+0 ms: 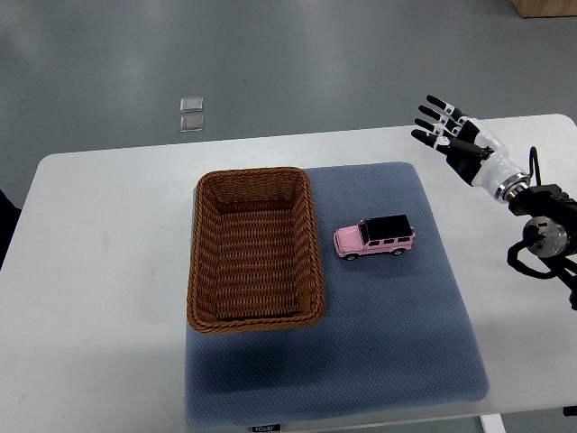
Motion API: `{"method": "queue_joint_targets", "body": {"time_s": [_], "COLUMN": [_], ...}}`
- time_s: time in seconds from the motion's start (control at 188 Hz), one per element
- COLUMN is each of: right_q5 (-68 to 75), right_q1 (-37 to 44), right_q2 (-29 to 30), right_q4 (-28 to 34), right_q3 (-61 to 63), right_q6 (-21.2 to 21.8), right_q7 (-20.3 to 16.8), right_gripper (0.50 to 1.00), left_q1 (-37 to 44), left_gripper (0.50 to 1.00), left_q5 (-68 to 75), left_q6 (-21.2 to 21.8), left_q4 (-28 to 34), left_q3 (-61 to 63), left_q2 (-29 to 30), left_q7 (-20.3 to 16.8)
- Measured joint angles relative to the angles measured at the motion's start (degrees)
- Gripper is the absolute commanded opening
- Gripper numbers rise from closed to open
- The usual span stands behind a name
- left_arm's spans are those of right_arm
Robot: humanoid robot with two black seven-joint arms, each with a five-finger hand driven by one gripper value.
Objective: Place pink car in brown basket
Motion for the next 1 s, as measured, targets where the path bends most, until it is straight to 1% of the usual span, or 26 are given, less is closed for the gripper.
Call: {"method": "queue_joint_targets", "body": {"time_s": [0.303, 0.494, 0.627, 0.76, 0.861, 0.999], "right_q5": [-1.74, -6.79, -14.68, -25.95, -34.35, -41.59], "right_q1": [0.18, 0.32, 0.59, 1.22, 3.03, 7.08], "right_q2": [-0.43, -0.76, -1.23, -2.75, -5.09, -8.45], "right_q4": [0.06, 0.64, 2.32, 5.0, 8.12, 11.31], "right_q3": [-0.02, -0.13, -0.57, -0.87, -2.71, -8.48], "right_q6": [0.41, 1.09, 1.22, 1.24, 1.4, 1.51], "right_q7": [-0.02, -0.02, -0.02, 0.06, 0.18, 0.41], "right_gripper": [0.917, 0.917, 0.917, 0.917, 0.917, 0.917], "left_q1": [0.0, 0.0, 0.0, 0.0, 0.0, 0.0], "left_gripper": [1.0, 1.0, 1.0, 1.0, 1.0, 1.0], "left_q5": [0.0, 0.0, 0.0, 0.0, -0.01, -0.02], "left_q6": [0.0, 0.0, 0.01, 0.02, 0.03, 0.03], "left_q4": [-0.07, -0.07, -0.07, -0.07, -0.09, -0.19], "left_q3": [0.08, 0.0, -0.01, -0.01, -0.01, -0.01], "left_q2": [0.0, 0.0, 0.0, 0.0, 0.0, 0.0], "left_q7": [0.0, 0.0, 0.0, 0.0, 0.0, 0.0]}}
